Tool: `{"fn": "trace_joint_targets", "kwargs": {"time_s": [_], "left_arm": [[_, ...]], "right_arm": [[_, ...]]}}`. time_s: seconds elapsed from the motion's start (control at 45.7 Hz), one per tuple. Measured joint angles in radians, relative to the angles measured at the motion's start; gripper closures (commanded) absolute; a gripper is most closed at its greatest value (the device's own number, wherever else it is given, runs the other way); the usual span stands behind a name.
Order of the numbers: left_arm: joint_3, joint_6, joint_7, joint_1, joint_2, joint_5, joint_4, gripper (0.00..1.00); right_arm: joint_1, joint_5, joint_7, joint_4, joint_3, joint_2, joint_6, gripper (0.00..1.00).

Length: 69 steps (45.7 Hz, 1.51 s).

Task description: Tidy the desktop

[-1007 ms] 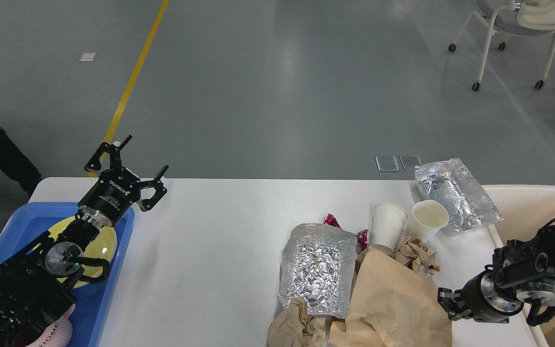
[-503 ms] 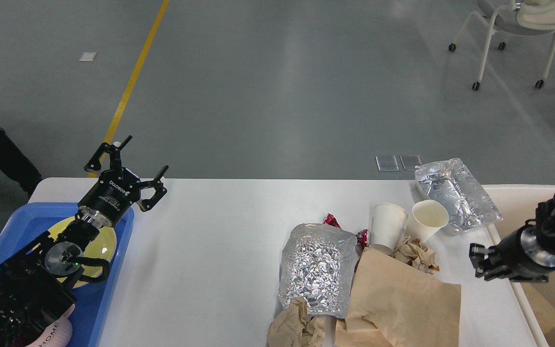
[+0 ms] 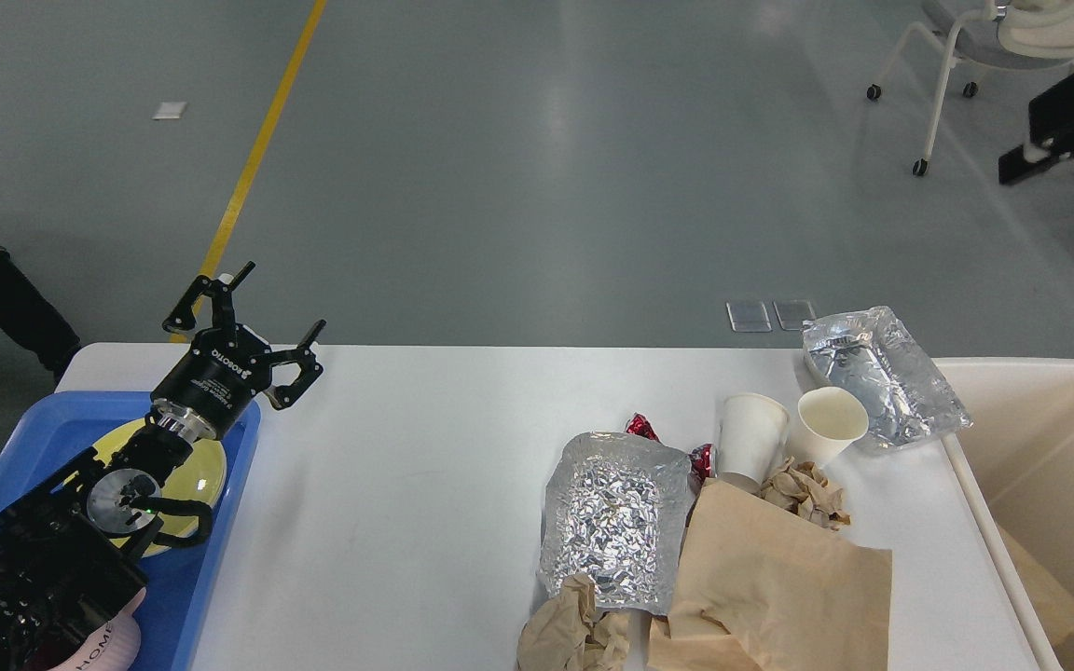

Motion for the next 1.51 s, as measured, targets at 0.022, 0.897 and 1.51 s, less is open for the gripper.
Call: {"fn": "trace_joint_targets", "kwargs": {"time_s": [0.022,0.897,1.51], "left_arm": [[0.000,0.000,0.000,0.000,0.000,0.000,0.000,0.00],[0.000,0.000,0.000,0.000,0.000,0.000,0.000,0.00],[0.000,0.000,0.000,0.000,0.000,0.000,0.000,0.00]], "right_arm": [[0.013,0.000,0.000,0.001,-0.001,0.000,0.000,0.00],[-0.856,0.006,-0.011,0.302,0.067,-0.026,-0.384,0.00],[-1.543,0.006,-0.013,-0.010,0.411,0.104,-0.765,0.00]]}}
